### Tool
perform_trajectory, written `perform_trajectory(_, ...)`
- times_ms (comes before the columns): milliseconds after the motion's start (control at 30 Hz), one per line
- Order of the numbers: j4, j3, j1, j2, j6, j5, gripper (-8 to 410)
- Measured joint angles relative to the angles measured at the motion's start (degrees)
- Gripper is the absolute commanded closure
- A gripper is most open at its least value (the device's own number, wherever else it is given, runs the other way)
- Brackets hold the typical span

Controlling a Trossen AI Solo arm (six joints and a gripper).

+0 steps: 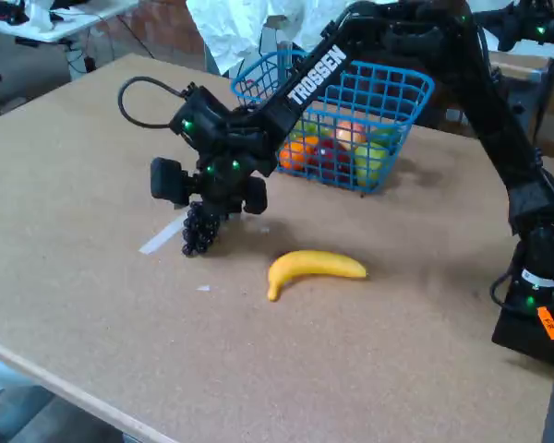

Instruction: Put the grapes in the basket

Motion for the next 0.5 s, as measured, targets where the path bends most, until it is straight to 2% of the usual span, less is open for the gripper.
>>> perform_trajectory(267, -4.4, -0.2, 0.4, -0.1, 1.7, 3.4, 170)
perform_trajectory(500, -4.9, -0.2, 0.9, -0.1, 2.1, 5.2, 182)
